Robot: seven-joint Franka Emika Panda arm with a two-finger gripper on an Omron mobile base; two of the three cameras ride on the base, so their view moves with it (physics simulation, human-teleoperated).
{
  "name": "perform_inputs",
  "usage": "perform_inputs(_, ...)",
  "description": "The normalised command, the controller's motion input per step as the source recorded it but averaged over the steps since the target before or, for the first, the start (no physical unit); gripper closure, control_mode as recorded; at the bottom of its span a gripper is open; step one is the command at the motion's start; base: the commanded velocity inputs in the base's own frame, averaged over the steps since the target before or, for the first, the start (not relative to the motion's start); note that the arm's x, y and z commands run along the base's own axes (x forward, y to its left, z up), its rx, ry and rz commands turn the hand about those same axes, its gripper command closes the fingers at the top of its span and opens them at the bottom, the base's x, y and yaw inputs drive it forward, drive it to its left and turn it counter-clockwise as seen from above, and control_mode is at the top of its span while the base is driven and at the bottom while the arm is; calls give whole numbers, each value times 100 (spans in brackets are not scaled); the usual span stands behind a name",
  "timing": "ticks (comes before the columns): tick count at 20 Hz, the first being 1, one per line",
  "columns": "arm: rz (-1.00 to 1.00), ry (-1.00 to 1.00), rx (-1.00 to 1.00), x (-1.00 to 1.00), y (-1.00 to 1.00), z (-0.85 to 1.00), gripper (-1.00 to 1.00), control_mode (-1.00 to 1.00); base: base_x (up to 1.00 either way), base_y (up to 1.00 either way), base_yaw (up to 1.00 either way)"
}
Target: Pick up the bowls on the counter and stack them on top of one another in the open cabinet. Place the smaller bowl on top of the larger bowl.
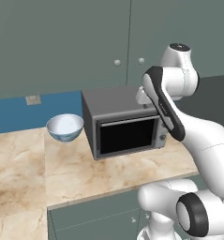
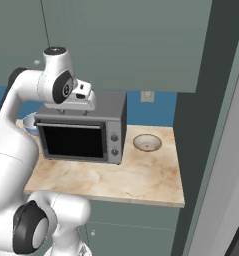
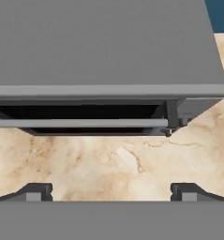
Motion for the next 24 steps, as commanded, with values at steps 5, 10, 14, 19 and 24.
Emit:
perform_inputs(5,0,-4,5,-46,-33,0,-100,-100,0,0,0)
perform_inputs(10,0,0,1,-12,-30,-2,-100,-100,0,0,0)
perform_inputs(14,-5,0,3,-3,-36,-6,-100,-100,0,0,0)
perform_inputs(19,-34,0,8,-2,-34,-15,-100,-100,0,0,0)
perform_inputs(24,-21,0,10,-15,-56,-21,-100,-100,0,0,0)
